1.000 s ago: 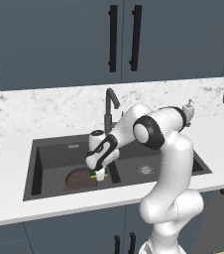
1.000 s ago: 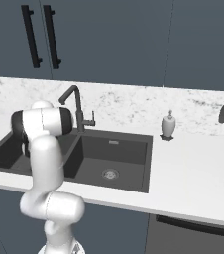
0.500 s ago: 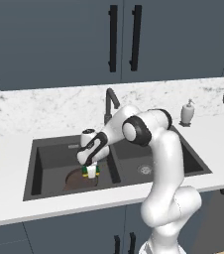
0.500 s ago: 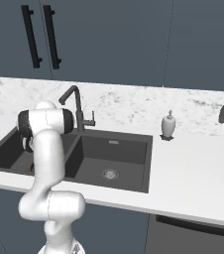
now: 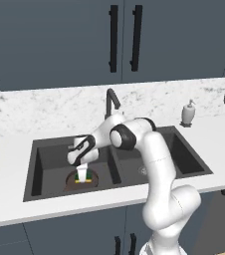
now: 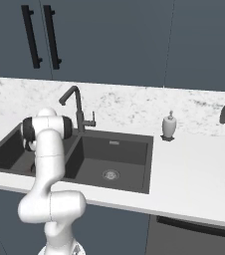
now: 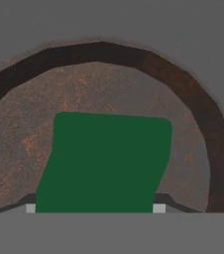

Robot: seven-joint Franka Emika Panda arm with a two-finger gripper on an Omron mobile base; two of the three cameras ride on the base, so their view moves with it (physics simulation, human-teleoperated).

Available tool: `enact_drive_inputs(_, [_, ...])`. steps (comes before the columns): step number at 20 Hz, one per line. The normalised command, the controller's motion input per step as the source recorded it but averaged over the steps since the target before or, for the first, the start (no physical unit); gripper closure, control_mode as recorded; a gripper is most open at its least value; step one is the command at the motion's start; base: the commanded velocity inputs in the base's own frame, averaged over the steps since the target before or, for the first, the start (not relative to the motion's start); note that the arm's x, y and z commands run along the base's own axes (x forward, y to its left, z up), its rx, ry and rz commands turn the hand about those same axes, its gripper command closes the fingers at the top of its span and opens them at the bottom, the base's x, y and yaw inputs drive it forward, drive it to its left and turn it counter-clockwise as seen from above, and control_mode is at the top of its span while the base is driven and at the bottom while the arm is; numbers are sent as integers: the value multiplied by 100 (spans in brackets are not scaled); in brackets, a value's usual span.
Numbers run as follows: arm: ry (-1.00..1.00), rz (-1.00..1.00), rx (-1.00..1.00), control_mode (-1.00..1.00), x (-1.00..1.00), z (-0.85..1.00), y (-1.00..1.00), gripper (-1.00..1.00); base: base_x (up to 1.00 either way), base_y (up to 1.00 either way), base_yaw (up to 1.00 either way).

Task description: Pick the pan and sponge and place them into the sink. Then turn on the water.

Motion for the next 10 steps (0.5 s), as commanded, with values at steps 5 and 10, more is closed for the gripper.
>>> enact_drive_inputs(5, [1, -15, -4, -100, 1, -25, 46, 100, 0, 0, 0])
enact_drive_inputs(10, [-8, -17, -6, -100, 0, 0, 38, -100, 0, 0, 0])
